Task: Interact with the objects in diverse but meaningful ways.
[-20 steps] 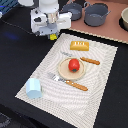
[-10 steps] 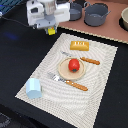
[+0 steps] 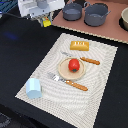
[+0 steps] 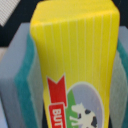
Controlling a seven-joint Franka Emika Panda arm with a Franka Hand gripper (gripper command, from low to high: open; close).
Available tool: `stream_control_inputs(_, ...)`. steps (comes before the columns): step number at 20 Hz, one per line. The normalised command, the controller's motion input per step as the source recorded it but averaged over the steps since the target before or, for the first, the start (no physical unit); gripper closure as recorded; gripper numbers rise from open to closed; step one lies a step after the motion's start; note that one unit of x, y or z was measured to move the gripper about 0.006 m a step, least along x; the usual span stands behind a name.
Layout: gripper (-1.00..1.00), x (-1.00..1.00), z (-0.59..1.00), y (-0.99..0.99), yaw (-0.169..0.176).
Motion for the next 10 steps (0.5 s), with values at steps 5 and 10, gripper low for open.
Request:
stream_control_inputs(5, 1.0, 0.46, 0.07, -0.87, 0.087)
stream_control_inputs(10, 1.0, 0.64, 0.28, -0.9, -0.001)
